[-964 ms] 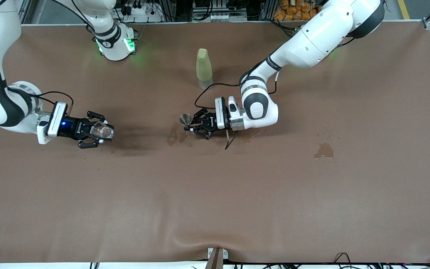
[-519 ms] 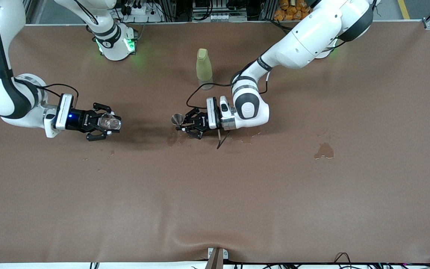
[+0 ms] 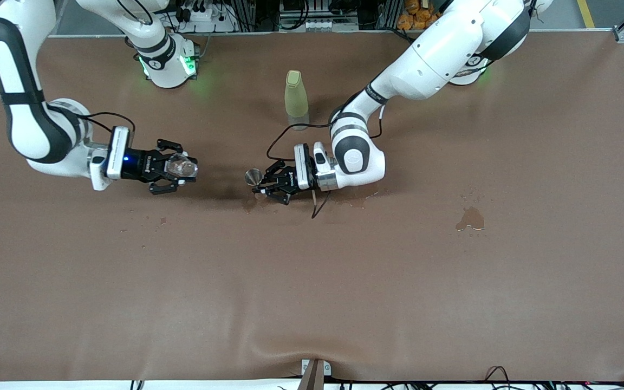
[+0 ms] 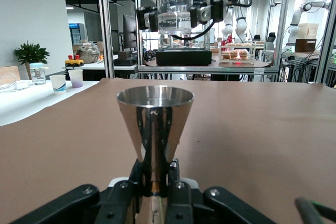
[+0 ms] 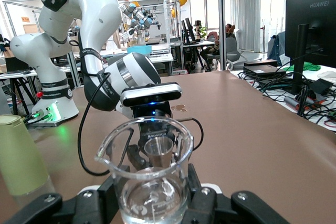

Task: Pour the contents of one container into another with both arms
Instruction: 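Carry the glass beaker with the right gripper toward the held jigger, then tilt the beaker with the right gripper over the jigger's rim, then hold the beaker tilted, pouring liquid into the jigger held by the left gripper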

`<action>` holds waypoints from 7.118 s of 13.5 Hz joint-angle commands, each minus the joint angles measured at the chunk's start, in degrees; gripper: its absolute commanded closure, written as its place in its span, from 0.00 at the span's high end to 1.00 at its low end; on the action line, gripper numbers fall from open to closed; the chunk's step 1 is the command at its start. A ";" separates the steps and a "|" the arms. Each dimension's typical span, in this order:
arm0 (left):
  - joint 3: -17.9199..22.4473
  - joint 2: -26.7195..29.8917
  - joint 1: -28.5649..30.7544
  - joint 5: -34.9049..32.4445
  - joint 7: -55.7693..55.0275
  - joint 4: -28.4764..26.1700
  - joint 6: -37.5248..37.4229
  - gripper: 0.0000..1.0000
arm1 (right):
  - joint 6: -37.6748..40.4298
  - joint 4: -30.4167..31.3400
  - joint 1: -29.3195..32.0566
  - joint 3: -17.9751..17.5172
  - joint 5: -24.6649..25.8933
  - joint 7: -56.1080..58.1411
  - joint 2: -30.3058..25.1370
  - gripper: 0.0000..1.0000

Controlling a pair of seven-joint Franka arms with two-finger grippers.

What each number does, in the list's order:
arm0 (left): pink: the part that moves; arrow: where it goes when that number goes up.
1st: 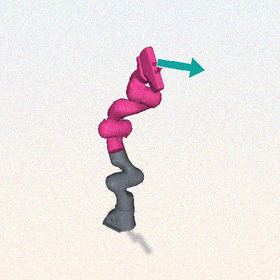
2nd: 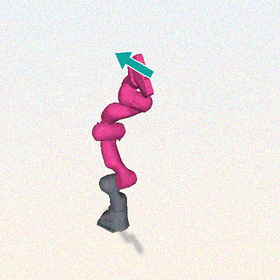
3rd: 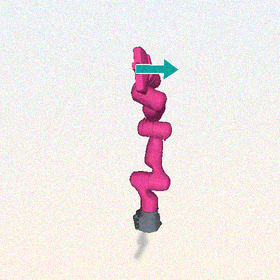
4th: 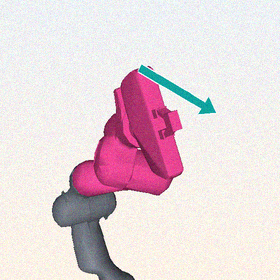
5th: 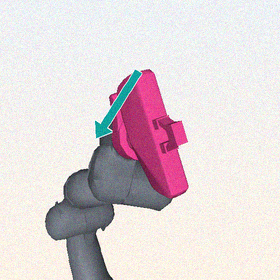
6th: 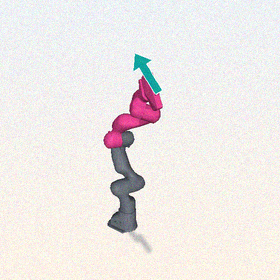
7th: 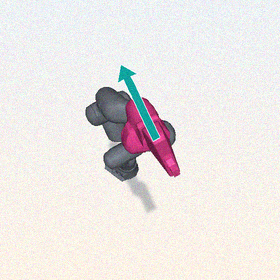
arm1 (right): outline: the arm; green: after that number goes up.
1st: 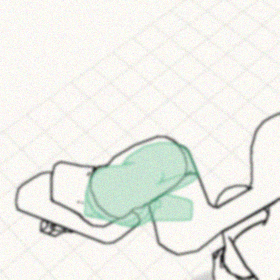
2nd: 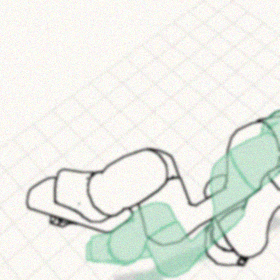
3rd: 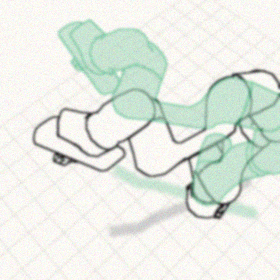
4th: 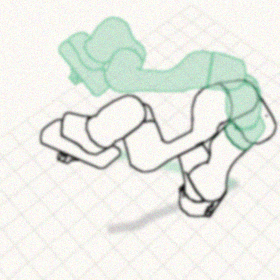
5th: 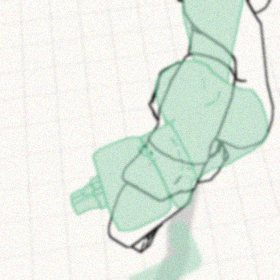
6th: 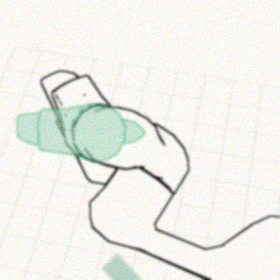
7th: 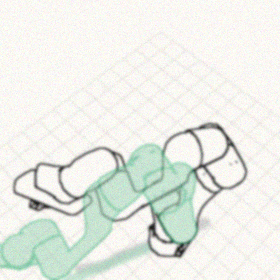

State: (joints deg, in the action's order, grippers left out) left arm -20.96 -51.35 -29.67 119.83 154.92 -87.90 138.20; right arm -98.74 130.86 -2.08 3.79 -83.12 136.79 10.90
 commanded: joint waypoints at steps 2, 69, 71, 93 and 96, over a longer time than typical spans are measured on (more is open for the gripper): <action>0.92 -2.26 -2.05 2.08 0.47 4.14 1.90 0.00 | -3.29 3.17 -5.20 1.05 -5.54 -0.92 -2.55 0.00; 1.01 -4.55 -1.00 4.36 8.38 2.82 -3.81 0.00 | -16.22 10.82 -21.30 -3.26 -21.55 -47.75 -5.19 0.00; 1.01 -4.55 -1.00 4.36 8.38 2.82 -3.81 0.00 | -16.22 10.74 -21.30 -3.26 -21.55 -49.07 -5.71 0.00; 1.01 -4.55 -1.00 4.54 8.47 2.74 -3.99 0.00 | -15.78 9.59 -21.21 -3.35 -21.64 -67.36 -6.06 0.00; 1.01 -4.63 -1.00 4.54 8.47 2.74 -3.99 0.00 | -15.78 9.42 -21.21 -3.35 -21.64 -71.48 -6.06 0.00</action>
State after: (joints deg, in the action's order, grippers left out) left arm -19.75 -55.47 -30.68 121.54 156.79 -85.53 134.97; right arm -114.24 140.03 -22.58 0.16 -104.48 68.84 6.51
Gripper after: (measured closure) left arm 0.793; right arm 0.515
